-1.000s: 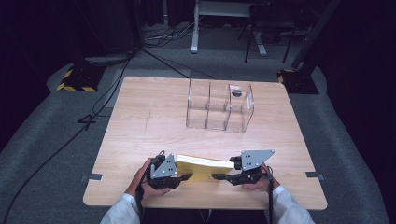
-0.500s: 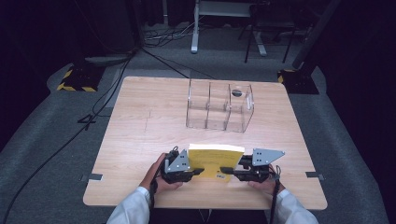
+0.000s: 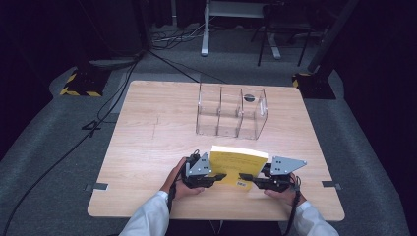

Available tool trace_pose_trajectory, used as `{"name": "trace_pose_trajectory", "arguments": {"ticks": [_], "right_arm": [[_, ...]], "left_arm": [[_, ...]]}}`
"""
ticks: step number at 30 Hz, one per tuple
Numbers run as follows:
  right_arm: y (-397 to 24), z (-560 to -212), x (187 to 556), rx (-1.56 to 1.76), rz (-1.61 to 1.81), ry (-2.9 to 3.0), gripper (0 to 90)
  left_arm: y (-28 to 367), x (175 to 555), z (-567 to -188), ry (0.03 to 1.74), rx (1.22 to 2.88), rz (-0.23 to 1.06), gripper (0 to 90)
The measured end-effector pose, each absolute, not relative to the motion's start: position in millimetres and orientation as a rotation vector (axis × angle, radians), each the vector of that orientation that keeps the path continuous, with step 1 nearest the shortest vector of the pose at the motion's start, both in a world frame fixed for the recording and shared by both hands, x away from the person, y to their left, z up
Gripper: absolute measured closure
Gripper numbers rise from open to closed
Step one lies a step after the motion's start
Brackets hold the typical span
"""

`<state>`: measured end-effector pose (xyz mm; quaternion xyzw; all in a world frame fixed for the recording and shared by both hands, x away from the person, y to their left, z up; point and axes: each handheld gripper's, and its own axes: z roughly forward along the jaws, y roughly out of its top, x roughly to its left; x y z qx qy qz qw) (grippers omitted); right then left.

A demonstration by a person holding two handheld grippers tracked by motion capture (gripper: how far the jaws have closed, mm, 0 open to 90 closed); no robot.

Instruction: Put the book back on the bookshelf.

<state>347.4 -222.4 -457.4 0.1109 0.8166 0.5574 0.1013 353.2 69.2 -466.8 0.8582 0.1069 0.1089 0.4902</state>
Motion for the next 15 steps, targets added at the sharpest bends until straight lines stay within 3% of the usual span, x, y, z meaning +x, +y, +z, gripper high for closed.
{"name": "trace_pose_trajectory", "arguments": {"ticks": [5, 15], "right_arm": [[-224, -457, 348, 0.319, 1.657, 2.423, 75.8], [-228, -453, 350, 0.363, 1.637, 2.399, 76.1]], "left_arm": [[70, 351, -467, 0.294, 2.083, 0.276, 57.3], [107, 343, -468, 0.472, 2.091, 0.292, 38.0]]}}
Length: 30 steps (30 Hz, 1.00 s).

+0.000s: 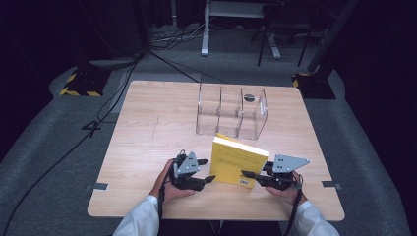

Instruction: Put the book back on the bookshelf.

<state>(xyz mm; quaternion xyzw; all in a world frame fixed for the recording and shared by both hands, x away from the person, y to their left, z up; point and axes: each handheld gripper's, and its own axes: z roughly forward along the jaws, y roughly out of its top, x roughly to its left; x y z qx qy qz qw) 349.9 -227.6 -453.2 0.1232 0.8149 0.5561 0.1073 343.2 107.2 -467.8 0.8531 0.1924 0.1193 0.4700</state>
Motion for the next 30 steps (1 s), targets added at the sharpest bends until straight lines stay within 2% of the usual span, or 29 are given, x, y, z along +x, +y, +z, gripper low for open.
{"name": "trace_pose_trajectory", "arguments": {"ticks": [2, 3, 6, 9, 15, 24, 26, 30], "right_arm": [[-232, -452, 352, 0.391, 1.62, 2.374, 76.1], [-235, -452, 353, 0.414, 1.615, 2.356, 76.1], [-239, -451, 355, 0.444, 1.601, 2.34, 76.2], [-244, -450, 357, 0.502, 1.583, 2.3, 76.2], [-254, -448, 362, 0.607, 1.533, 2.234, 76.3], [-269, -443, 366, 0.706, 1.498, 2.149, 76.4], [-273, -442, 367, 0.725, 1.5, 2.124, 76.4], [-281, -438, 367, 0.746, 1.503, 2.081, 76.4]], "left_arm": [[122, 338, -471, 0.532, 2.127, 0.325, 34.5], [126, 337, -472, 0.556, 2.139, 0.331, 29.9], [142, 335, -476, 0.637, 2.149, 0.365, 30.0], [167, 332, -484, 0.807, 2.143, 0.385, 26.0], [197, 321, -492, 0.957, 2.113, 0.378, 21.6], [209, 316, -501, 1.08, 2.075, 0.397, 19.4], [209, 319, -504, 1.145, 2.119, 0.407, 18.6], [209, 321, -505, 1.162, 2.109, 0.42, 16.2]]}}
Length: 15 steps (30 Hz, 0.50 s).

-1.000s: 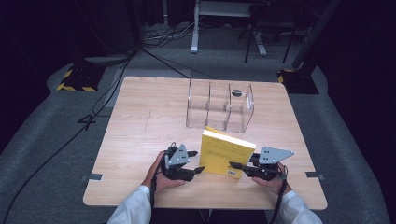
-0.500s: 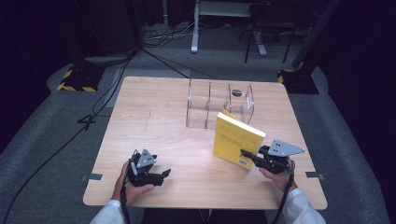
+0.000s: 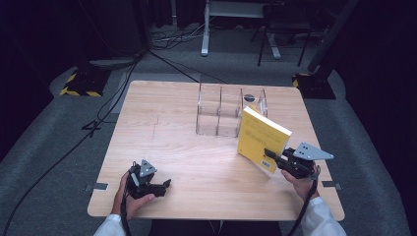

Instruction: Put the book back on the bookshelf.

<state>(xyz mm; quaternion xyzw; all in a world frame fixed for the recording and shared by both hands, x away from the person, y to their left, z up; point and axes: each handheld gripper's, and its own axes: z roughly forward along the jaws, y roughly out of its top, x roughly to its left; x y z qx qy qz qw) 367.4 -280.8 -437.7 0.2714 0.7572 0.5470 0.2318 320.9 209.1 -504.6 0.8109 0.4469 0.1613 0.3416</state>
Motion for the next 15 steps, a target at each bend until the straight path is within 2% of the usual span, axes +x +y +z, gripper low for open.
{"name": "trace_pose_trajectory", "arguments": {"ticks": [15], "right_arm": [[-294, -418, 373, 0.855, 1.481, 1.904, 76.4]], "left_arm": [[207, 322, -505, 1.153, 2.13, 0.441, 15.2]]}}
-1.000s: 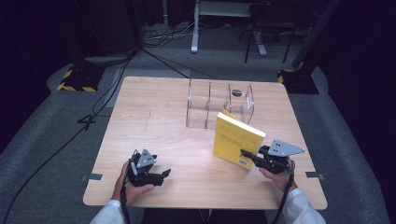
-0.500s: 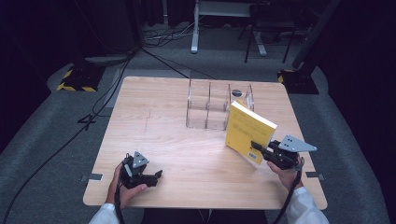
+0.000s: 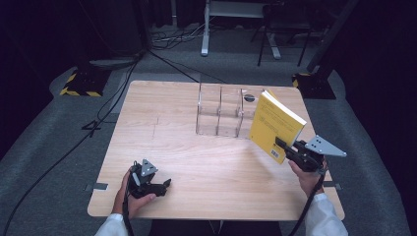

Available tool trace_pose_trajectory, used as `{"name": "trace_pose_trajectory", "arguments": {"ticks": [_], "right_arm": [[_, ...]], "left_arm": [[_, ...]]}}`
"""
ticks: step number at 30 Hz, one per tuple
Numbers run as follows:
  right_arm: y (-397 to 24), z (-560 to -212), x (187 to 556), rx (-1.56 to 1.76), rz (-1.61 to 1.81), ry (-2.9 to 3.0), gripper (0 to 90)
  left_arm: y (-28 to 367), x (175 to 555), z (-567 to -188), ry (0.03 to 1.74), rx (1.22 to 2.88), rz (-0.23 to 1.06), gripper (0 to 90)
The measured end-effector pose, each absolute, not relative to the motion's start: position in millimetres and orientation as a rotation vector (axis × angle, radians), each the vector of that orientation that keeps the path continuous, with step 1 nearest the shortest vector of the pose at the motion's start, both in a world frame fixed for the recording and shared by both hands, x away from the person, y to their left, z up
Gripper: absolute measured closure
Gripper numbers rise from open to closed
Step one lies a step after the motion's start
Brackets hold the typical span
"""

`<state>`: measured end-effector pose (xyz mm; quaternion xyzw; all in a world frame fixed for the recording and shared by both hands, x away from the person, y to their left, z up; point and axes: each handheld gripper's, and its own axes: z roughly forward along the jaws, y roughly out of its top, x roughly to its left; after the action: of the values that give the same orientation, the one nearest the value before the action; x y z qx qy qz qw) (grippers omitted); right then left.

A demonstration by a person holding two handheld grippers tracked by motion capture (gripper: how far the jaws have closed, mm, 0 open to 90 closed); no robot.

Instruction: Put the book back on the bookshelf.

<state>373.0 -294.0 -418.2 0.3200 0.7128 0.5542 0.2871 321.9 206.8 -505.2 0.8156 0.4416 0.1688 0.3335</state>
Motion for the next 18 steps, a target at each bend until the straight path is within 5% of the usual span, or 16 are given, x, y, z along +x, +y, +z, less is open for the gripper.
{"name": "trace_pose_trajectory", "arguments": {"ticks": [18], "right_arm": [[-272, -385, 424, 0.947, 1.406, 1.821, 76.3]], "left_arm": [[207, 322, -505, 1.157, 2.13, 0.439, 15.1]]}}
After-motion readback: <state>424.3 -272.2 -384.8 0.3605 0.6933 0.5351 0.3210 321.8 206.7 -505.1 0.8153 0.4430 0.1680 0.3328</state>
